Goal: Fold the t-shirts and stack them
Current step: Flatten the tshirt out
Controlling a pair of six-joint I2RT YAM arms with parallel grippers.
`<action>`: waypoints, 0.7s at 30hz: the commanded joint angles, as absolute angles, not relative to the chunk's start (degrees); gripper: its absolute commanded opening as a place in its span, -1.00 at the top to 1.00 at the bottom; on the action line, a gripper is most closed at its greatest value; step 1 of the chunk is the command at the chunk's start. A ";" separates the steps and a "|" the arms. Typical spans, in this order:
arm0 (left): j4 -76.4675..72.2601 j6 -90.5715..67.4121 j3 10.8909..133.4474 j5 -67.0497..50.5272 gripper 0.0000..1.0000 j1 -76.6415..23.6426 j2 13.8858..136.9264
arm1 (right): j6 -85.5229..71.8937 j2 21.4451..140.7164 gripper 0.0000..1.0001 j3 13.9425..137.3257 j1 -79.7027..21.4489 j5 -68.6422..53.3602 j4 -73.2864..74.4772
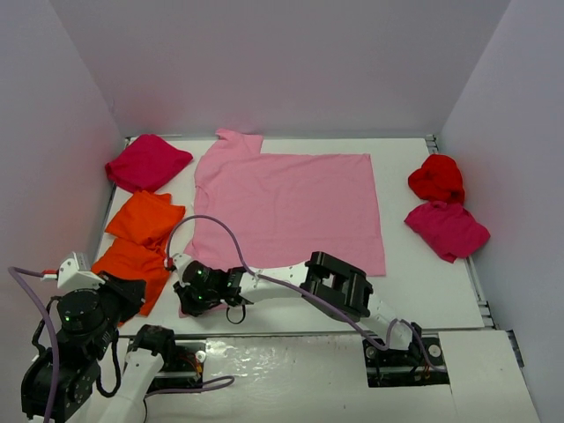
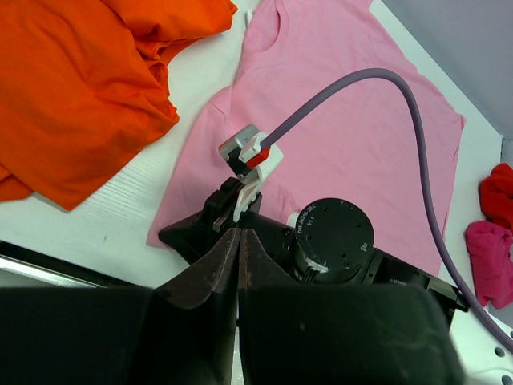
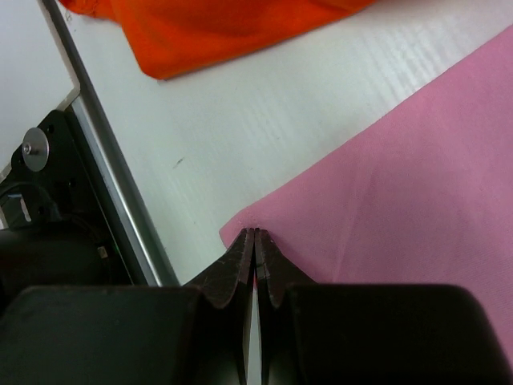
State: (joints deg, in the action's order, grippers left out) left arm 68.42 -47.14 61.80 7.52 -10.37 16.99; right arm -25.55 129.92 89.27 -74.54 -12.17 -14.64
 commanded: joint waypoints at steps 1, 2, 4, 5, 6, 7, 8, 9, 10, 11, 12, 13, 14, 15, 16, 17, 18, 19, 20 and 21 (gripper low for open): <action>64.61 -47.55 62.16 6.53 1.00 -10.28 19.08 | -25.96 126.80 1.00 87.04 -76.06 -15.57 -8.94; 64.50 -47.49 62.14 6.52 1.00 -10.28 19.20 | -25.94 126.69 1.00 86.79 -76.19 -15.96 -8.96; 64.42 -47.15 62.14 6.59 1.00 -10.28 19.34 | -25.46 126.96 1.00 86.57 -76.60 -16.66 -8.96; 64.29 -47.01 62.07 6.69 1.00 -10.32 19.37 | -25.34 127.07 1.00 86.70 -76.70 -16.50 -8.93; 64.13 -46.89 61.99 6.81 1.00 -10.36 19.41 | -25.25 127.15 1.00 86.87 -76.79 -16.26 -8.89; 63.81 -46.67 61.92 6.85 1.00 -10.33 19.34 | -25.01 127.09 1.00 87.01 -76.82 -15.91 -8.92; 63.42 -46.42 61.82 6.87 1.00 -10.28 19.21 | -24.75 126.80 0.93 87.11 -76.82 -15.24 -9.06; 63.02 -46.18 61.66 6.91 1.00 -10.28 19.09 | -24.63 126.21 0.73 87.15 -76.82 -14.01 -9.33; 62.61 -45.97 61.51 6.94 1.00 -10.28 18.97 | -24.51 125.58 0.53 87.17 -76.80 -12.80 -9.57; 62.08 -45.86 61.41 6.87 1.00 -10.28 18.89 | -24.45 124.64 0.36 87.08 -76.72 -11.47 -9.67; 61.00 -45.09 61.28 6.33 1.00 -10.28 18.83 | -24.52 122.82 0.15 86.90 -76.61 -8.77 -10.33; 60.02 -44.17 61.51 5.41 1.00 -10.28 19.00 | -24.52 121.26 0.07 86.61 -76.33 -7.37 -10.85; 59.34 -43.25 61.93 4.57 1.00 -10.28 19.15 | -24.79 119.54 0.03 86.57 -75.89 -6.17 -11.12; 58.87 -42.33 62.48 3.78 1.00 -10.28 19.29 | -25.24 117.70 0.03 86.70 -75.34 -5.11 -11.22; 58.50 -41.77 63.10 3.68 1.00 -10.25 19.21 | -26.39 116.13 0.04 86.93 -74.47 -4.95 -11.25; 58.17 -41.40 63.74 3.90 1.00 -10.21 19.03 | -27.87 114.68 0.05 87.21 -73.45 -5.21 -11.25; 58.22 -40.99 65.01 4.55 1.00 -10.20 18.71 | -29.44 113.08 0.06 87.47 -71.62 -5.27 -11.57; 58.38 -40.61 66.33 5.32 1.00 -10.20 18.35 | -31.00 111.43 0.06 87.71 -69.73 -5.27 -11.95; 58.70 -40.60 66.48 6.14 1.00 -10.20 18.07 | -32.19 109.76 0.06 87.82 -69.50 -5.27 -11.95; 59.74 -40.48 68.03 7.18 1.00 -10.20 17.61 | -33.75 107.22 0.01 89.14 -67.03 -5.21 -11.89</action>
State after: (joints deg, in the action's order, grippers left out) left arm 63.45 -43.37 62.18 5.32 -10.37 16.99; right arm -27.90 120.76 86.00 -74.08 -8.57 -9.09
